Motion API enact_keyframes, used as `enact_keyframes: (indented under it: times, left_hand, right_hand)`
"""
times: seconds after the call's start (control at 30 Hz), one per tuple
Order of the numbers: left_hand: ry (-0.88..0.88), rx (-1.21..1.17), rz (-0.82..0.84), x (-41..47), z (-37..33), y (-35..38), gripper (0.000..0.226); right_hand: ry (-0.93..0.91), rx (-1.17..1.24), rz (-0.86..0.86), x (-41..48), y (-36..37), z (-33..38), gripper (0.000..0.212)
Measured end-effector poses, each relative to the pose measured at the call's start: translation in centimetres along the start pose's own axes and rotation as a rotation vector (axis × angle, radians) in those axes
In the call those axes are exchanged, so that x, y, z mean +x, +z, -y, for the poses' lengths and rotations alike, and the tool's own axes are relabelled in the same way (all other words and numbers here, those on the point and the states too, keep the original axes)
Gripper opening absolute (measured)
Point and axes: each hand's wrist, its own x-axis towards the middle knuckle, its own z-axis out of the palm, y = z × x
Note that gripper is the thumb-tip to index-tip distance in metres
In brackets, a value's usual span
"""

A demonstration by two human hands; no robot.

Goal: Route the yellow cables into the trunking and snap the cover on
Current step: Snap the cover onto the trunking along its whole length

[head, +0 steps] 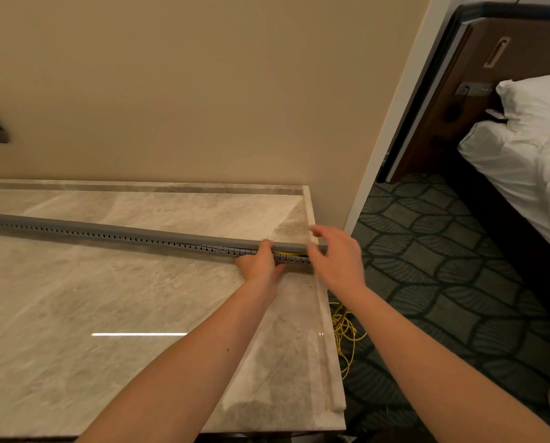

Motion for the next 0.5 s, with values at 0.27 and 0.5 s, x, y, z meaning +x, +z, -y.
enact_keyframes:
  times: [0.27,0.5]
  left_hand:
    - [-0.050,-0.099,0.228,-0.1,-0.5,-2.0,0.056]
    - [-0.024,-0.222,0.396,0.0,0.0,-3.8,0.017]
  right_hand:
    - [-0.297,-0.292,0.338,1.4,3.3,3.4,0.049]
    - [-0.204,-0.215,0.354,2.1,2.4,3.3,0.039]
